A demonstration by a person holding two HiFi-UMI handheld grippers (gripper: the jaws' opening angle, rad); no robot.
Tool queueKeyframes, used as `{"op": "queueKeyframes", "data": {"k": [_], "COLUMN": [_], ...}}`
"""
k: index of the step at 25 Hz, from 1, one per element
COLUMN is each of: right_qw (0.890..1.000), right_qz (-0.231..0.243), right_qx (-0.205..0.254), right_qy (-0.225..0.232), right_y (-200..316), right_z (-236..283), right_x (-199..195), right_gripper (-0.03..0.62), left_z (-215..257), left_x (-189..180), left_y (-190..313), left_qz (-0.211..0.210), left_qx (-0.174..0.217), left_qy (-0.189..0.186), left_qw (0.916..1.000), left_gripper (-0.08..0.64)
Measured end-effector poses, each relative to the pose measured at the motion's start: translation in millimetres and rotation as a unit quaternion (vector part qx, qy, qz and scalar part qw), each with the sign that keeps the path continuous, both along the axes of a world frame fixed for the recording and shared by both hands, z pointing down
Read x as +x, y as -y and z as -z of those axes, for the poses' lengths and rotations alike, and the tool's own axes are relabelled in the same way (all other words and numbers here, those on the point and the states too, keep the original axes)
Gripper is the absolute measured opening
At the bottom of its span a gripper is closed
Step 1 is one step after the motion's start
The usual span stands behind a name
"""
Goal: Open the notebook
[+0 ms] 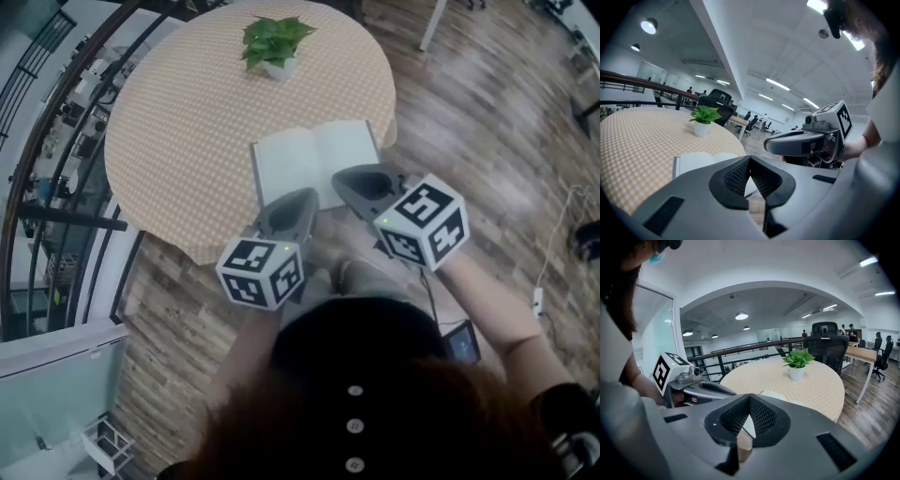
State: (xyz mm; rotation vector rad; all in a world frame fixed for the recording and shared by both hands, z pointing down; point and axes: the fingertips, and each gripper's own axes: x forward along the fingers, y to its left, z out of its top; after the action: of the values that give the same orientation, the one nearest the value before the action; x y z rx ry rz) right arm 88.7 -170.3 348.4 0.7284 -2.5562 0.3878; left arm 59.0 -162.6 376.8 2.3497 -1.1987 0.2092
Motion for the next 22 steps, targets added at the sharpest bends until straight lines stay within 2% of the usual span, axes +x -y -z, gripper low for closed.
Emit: {"op": "queueKeyframes", "data": {"k": [10, 22], "right_qw": [0.996, 0.995], "right_qz": [0.064, 0.044], "right_qx": [-0.013, -0.017], "right_qy": [-0.060, -0.088], "right_y": [-11.8, 3.9], "right_z": [-21.1, -36.1], "right_x": [-4.6, 5.9], "right_gripper": [0.011, 0.011], "left_z": [-7.2, -32.5], "left_x": [-6.5, -6.9], "left_y": [13.8, 21.6], "left_qz": [0.020, 0.020], "left_qx": [-0.011, -0.042], "left_qy": [-0.005, -0.003], "left_qw": [0.9997, 0.9989], "left_gripper": [0.011, 0.011]}}
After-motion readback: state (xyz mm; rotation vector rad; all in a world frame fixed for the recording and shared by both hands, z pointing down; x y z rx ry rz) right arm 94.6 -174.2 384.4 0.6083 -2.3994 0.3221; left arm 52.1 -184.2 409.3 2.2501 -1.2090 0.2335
